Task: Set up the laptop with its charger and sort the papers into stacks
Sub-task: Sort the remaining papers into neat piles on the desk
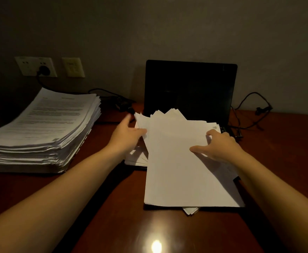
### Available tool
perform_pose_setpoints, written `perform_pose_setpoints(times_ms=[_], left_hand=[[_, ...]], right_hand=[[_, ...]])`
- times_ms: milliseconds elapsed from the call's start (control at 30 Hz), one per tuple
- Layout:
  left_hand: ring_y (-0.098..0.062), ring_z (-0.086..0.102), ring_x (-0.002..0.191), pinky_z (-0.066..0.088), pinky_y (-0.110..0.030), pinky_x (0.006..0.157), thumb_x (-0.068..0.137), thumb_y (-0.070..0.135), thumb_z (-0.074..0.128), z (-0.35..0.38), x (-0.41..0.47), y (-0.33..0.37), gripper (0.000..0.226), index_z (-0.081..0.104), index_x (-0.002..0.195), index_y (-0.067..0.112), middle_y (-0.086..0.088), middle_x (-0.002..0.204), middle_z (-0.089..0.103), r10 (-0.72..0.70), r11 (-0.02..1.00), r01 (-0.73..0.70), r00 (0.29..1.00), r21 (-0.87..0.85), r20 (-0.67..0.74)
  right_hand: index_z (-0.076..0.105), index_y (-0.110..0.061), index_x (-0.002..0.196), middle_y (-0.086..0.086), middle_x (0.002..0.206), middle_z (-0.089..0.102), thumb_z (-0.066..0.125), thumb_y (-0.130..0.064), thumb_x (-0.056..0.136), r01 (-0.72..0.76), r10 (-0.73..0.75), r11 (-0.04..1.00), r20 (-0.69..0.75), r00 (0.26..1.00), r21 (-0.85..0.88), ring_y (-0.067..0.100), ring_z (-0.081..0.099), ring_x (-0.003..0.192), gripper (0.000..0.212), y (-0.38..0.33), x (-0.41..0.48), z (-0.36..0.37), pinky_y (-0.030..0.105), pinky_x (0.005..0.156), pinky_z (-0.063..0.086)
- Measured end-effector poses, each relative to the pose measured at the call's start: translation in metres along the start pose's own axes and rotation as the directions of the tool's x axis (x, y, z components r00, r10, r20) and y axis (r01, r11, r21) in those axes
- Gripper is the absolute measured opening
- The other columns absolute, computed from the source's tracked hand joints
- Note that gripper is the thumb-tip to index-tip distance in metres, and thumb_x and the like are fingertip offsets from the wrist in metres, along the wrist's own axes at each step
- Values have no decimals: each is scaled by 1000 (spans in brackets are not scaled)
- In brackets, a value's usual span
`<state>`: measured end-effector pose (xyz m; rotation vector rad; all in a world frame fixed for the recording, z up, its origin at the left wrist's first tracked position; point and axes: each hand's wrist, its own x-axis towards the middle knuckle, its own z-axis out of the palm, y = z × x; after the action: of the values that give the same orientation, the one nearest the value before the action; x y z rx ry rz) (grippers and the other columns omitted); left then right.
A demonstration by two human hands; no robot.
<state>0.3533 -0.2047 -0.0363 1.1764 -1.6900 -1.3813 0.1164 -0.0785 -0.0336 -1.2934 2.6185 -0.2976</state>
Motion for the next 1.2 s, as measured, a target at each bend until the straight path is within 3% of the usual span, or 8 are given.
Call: perform_pose_setpoints(times_ms=[167,333,433,533,733,867,967,1200], left_hand=[[-22,69,87,58,-33,66,102,9,52,24,-14,-4,16,65,102,19,1,91,72,-160,963,186,977,-195,142],[-22,72,96,59,-33,73,101,10,57,18,-9,0,15,69,109,13,-6,113,74,-95,890,132,990,-436,105],[-17,75,88,61,-29,67,97,12,63,13,-12,7,18,69,114,11,-5,106,76,-46,850,68,997,-523,54],[-21,75,91,61,-35,70,95,23,68,9,-11,6,20,71,114,17,-4,108,77,-76,794,87,996,-601,43],[-22,64,109,50,-36,87,103,26,55,15,-14,2,31,59,132,17,-4,123,68,-80,873,115,992,-474,94],[-19,75,92,59,-31,66,104,30,52,1,-10,19,25,66,123,21,-2,109,76,-49,859,98,993,-502,110],[-22,74,98,59,-38,74,105,31,50,-9,-8,35,27,67,122,21,-2,111,76,8,838,71,990,-540,143],[-8,74,88,60,-23,67,99,40,59,-9,-11,79,16,67,106,29,11,93,77,259,905,-283,959,-318,-117]], right_hand=[[27,-18,153,11,154,38,75,-60,76,24,-18,983,-36,999,184,36,41,136,100,3,-1,4,48,104,44],[52,-10,135,12,135,58,80,-36,81,-24,48,845,-32,998,534,30,57,118,66,6,-6,-10,33,87,44],[66,-9,87,5,91,69,80,-29,81,-6,8,700,1,1000,714,14,63,77,25,9,-7,-18,26,69,47],[74,-12,92,2,92,75,79,-24,82,62,-5,567,-73,997,821,16,71,83,16,8,-5,-14,31,74,58],[65,-8,83,4,80,68,62,-29,97,181,63,499,-244,968,847,18,65,74,25,-3,-7,-4,30,62,51],[63,-6,102,7,96,71,54,-21,102,121,32,326,-139,990,937,20,69,84,18,-9,-5,-14,31,68,55],[61,-10,114,8,110,70,53,-17,102,105,-27,253,-101,994,962,24,68,100,16,-10,-5,-25,40,88,56],[63,-12,110,6,102,71,64,-18,96,304,-32,369,-315,948,878,17,69,86,16,-30,-2,-60,32,73,57]])
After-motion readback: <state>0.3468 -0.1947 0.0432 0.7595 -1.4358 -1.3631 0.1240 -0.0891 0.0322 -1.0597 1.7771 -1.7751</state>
